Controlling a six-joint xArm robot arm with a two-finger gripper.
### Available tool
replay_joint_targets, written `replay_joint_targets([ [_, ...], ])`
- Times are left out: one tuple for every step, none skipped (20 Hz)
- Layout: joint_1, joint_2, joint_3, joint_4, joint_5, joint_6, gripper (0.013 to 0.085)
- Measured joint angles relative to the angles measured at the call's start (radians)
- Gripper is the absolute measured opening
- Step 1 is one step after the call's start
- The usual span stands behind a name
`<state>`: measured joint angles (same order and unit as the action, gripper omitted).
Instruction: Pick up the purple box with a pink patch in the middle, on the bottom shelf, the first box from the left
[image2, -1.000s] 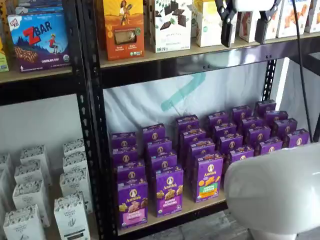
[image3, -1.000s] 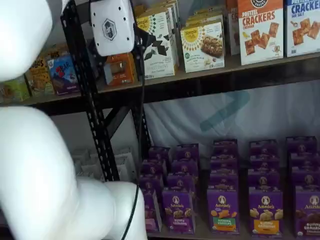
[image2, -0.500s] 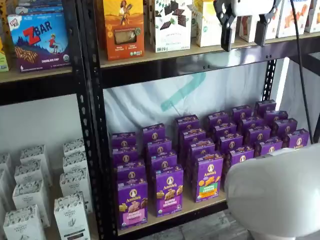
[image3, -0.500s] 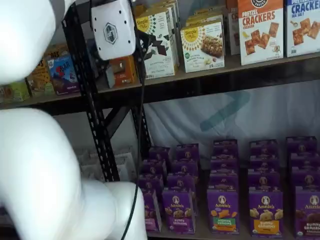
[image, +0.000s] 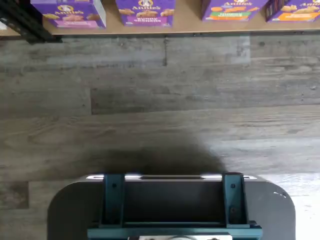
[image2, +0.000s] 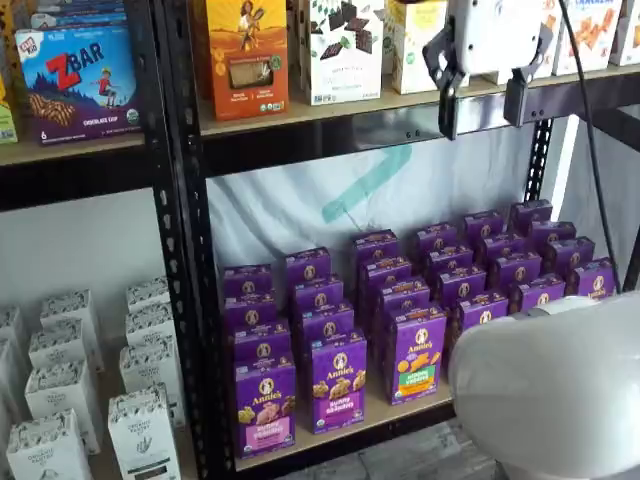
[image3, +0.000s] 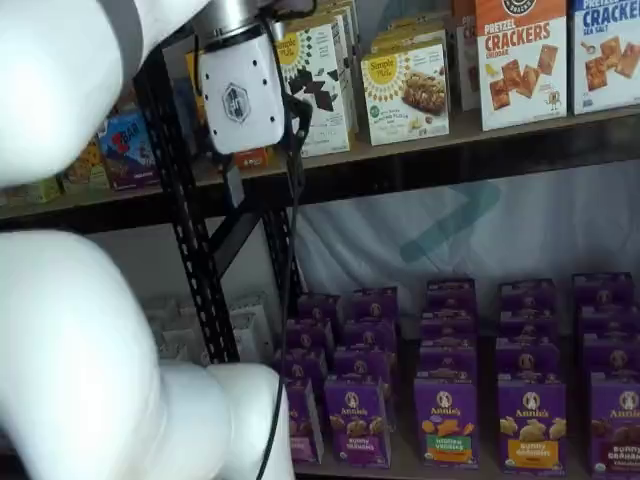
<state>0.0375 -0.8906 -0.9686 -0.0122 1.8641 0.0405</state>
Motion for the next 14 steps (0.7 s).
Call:
replay_joint_targets([
  [0.001, -0.003, 0.015, -0.003, -0.009, 0.000, 0.0850],
  [-0.002, -0.007, 0.032, -0.001, -0.021, -0.002, 0.0850],
  [-0.006, -0.011, 0.047, 0.001, -0.032, -0.004, 0.0850],
  [-0.009, -0.014, 0.062, 0.004, -0.043, -0.007, 0.0850],
  [-0.014, -0.018, 0.079, 0.007, -0.055, -0.010, 0.0850],
  [-0.021, -0.021, 0.095, 0.015, -0.068, -0.016, 0.0850],
  [-0.029, -0.022, 0.114, 0.023, -0.080, -0.021, 0.0850],
  [-0.034, -0.024, 0.134, 0.029, -0.094, -0.025, 0.0850],
  [-0.036, -0.027, 0.150, 0.033, -0.108, -0.027, 0.0850],
  [-0.035, -0.033, 0.171, 0.034, -0.128, -0.026, 0.0850],
  [-0.029, -0.041, 0.195, 0.032, -0.155, -0.021, 0.0850],
  [-0.028, -0.049, 0.217, 0.038, -0.180, -0.019, 0.0850],
  [-0.027, -0.053, 0.236, 0.046, -0.200, -0.018, 0.0850],
  [-0.022, -0.052, 0.250, 0.050, -0.212, -0.012, 0.0850],
])
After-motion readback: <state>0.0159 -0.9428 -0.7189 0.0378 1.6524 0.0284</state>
